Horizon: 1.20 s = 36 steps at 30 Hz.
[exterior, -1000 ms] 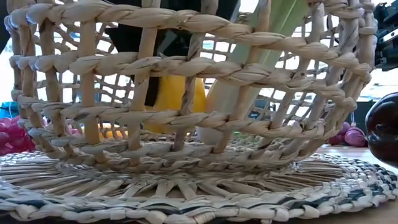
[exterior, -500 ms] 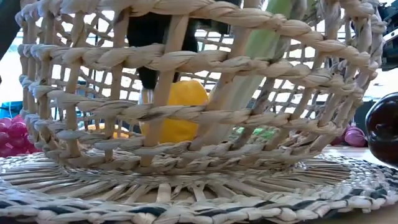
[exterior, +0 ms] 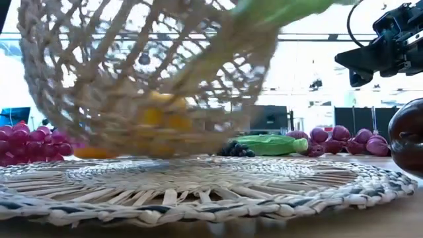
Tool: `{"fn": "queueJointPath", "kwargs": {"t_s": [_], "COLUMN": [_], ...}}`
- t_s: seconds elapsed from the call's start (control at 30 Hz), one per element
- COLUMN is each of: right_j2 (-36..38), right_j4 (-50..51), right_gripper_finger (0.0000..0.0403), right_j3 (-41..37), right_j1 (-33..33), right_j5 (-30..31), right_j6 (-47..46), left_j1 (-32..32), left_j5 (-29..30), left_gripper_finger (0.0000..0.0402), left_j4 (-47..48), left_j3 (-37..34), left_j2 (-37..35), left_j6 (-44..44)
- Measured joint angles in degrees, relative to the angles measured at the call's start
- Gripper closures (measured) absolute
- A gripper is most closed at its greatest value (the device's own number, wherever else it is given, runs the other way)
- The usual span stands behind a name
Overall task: Build produce basket
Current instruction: Adjust the basket
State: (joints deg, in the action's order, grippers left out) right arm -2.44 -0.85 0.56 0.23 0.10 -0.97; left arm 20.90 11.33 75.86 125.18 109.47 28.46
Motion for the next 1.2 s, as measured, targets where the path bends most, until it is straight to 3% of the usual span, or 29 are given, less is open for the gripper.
{"fn": "queueJointPath", "kwargs": {"t_s": [0.1,0.33,0.57,0.93,1.2], "right_j2": [0.0,0.0,0.0,0.0,0.0], "right_j4": [0.0,-0.1,-0.1,-0.1,0.0], "right_gripper_finger": [0.0385,0.0385,0.0385,0.0385,0.0385], "right_j3": [0.0,0.0,0.0,0.0,0.0], "right_j1": [0.0,0.0,0.0,0.0,0.0], "right_j5": [0.0,0.0,0.0,0.0,0.0], "right_j6": [0.0,-0.1,0.0,0.0,0.0], "left_j1": [1.6,1.6,1.2,-0.4,-5.3], "left_j5": [7.1,13.3,12.9,10.0,0.8], "left_gripper_finger": [0.0037,0.0037,0.0037,0.0037,0.0037], "left_j4": [-1.9,-1.9,-3.1,-17.0,-39.7], "left_j3": [-0.5,-6.7,-12.9,-22.3,-38.5], "left_j2": [-3.2,-6.5,-6.8,-7.5,-13.5], "left_j6": [0.1,2.8,6.3,7.1,6.6]}}
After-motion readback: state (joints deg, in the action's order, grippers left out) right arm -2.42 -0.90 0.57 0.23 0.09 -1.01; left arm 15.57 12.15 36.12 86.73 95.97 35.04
